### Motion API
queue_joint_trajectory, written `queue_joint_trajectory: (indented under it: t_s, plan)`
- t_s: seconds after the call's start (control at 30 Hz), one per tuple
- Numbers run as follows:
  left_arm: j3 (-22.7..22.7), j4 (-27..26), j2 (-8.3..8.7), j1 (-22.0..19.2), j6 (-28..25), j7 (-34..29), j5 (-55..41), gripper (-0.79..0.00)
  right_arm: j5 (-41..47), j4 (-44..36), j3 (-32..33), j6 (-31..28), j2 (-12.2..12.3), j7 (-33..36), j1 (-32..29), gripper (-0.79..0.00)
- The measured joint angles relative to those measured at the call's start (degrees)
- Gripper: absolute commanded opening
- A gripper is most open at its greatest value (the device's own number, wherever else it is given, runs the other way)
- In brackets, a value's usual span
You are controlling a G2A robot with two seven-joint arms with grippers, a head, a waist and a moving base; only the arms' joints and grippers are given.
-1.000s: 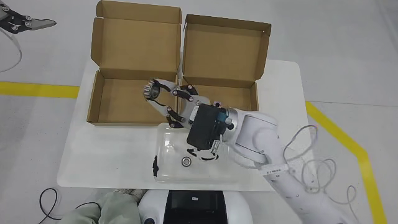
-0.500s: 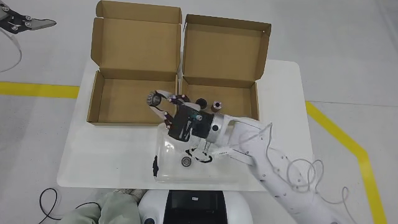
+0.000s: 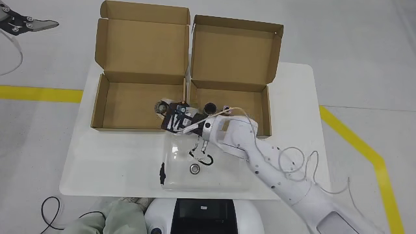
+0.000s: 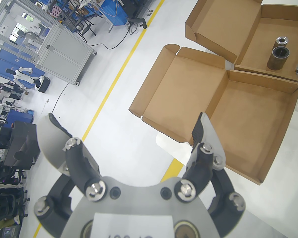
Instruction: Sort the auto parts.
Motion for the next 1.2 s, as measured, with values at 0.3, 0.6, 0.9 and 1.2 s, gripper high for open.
queue_joint_trajectory:
  t_s: [0.3,0.6,0.9,1.2]
  plan:
    - [0.0,0.0,0.0,0.0,0.0,0.0,0.0,0.0,4.6,11.6,-5.5,1.8,-4.4,6.0,6.8,-0.785]
    - [0.0,0.0,0.0,0.0,0.0,0.0,0.0,0.0,7.3,21.3,-11.8,2.9,-10.2,11.1,13.3,-0.785]
    - [0.0,0.0,0.0,0.0,0.0,0.0,0.0,0.0,11.4,33.4,-14.6,3.3,-16.2,13.3,18.5,-0.785]
    - [0.0,0.0,0.0,0.0,0.0,0.0,0.0,0.0,12.5,43.1,-15.7,3.3,-20.6,13.5,21.6,-0.717]
